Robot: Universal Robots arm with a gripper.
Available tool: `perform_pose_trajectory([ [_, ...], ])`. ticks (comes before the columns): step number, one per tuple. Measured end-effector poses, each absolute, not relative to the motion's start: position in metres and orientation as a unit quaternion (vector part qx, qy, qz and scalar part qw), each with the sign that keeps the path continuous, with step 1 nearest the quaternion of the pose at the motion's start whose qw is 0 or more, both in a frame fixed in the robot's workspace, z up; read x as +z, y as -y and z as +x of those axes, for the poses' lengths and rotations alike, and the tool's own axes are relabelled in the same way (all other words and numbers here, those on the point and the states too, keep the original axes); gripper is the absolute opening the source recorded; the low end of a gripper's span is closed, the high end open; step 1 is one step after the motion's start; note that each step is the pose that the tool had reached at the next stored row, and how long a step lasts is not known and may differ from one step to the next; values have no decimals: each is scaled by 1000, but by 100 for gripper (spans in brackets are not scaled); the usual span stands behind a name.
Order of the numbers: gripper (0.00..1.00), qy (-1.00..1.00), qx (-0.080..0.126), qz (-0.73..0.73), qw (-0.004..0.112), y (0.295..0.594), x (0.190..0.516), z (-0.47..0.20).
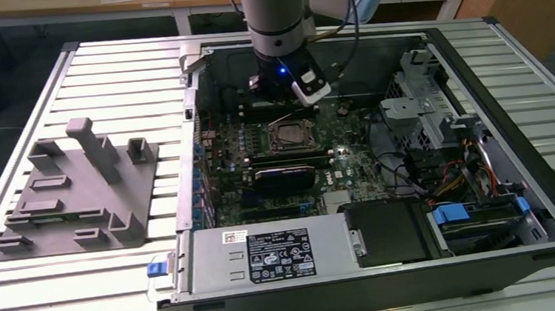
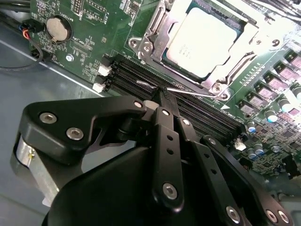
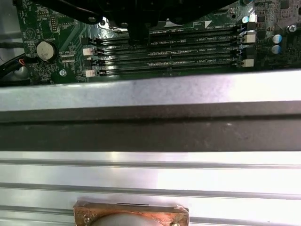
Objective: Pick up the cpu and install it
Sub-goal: 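Install the first cpu locking lever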
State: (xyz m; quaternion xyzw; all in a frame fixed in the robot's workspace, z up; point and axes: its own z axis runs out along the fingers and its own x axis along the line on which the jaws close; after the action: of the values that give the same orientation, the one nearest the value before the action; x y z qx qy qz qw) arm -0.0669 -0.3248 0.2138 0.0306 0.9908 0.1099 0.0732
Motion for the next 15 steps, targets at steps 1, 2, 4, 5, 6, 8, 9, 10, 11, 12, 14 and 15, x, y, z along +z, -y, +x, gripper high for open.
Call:
perform_pose_trajectory([
  [1,11,-991,110,31,73,324,214,-67],
  [2,11,-991,110,31,73,324,214,-67],
  [4,11,-991,111,31,74,324,213,-67],
  [5,11,-990,111,30,76,324,213,-67],
  [6,11,-990,111,30,78,324,212,-67],
  [8,11,-990,111,29,81,324,210,-67],
  [9,11,-990,111,29,82,324,210,-67],
  [10,11,-990,111,29,84,324,209,-67],
  [11,11,-990,111,28,86,324,209,-67],
  [12,11,-990,111,28,88,324,208,-67],
  [14,11,-989,111,27,91,324,207,-67],
  [15,11,-989,111,27,92,324,206,-67],
])
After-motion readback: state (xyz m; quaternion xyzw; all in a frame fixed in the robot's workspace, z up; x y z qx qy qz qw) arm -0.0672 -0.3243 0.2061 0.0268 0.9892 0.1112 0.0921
